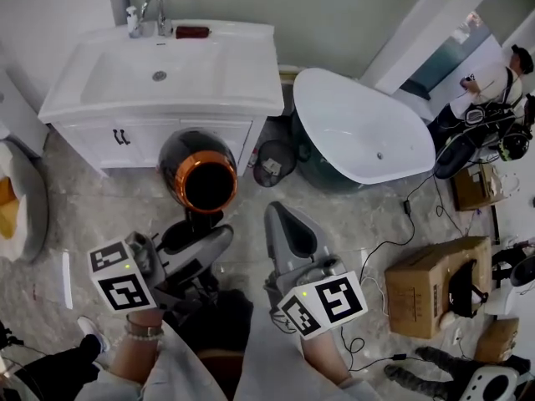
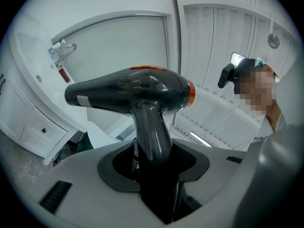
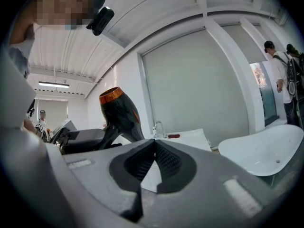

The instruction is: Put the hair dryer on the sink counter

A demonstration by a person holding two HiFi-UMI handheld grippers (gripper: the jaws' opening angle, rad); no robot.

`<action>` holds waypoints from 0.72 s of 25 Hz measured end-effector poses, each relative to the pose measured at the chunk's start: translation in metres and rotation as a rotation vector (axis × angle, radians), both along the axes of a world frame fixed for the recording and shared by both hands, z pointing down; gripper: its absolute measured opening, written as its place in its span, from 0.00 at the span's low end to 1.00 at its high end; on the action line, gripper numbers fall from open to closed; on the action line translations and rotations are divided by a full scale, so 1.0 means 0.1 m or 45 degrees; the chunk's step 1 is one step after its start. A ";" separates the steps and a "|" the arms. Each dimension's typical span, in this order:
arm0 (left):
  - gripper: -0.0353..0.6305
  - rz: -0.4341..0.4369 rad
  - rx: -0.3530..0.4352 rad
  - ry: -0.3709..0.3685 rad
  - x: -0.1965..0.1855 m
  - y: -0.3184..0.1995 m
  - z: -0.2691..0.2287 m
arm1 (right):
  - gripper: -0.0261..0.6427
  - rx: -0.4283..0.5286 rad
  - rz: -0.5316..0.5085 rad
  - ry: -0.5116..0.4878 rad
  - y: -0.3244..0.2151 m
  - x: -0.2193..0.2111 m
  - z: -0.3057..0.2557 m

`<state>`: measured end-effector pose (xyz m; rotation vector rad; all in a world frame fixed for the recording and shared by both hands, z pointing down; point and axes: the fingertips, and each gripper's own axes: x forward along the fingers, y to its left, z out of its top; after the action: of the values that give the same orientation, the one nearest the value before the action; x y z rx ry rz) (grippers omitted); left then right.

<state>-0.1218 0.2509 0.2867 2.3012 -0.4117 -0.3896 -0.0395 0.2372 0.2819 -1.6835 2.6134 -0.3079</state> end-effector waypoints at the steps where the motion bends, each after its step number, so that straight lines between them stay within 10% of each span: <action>1: 0.32 -0.010 0.003 -0.002 0.07 0.00 0.00 | 0.04 0.000 -0.008 0.000 0.00 0.07 0.01; 18: 0.32 -0.091 0.031 -0.016 0.97 0.08 -0.06 | 0.04 0.023 -0.089 -0.054 -0.03 0.97 0.02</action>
<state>-0.0252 0.2588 0.2807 2.3184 -0.4994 -0.4176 0.0571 0.2343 0.2838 -1.5654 2.6402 -0.3171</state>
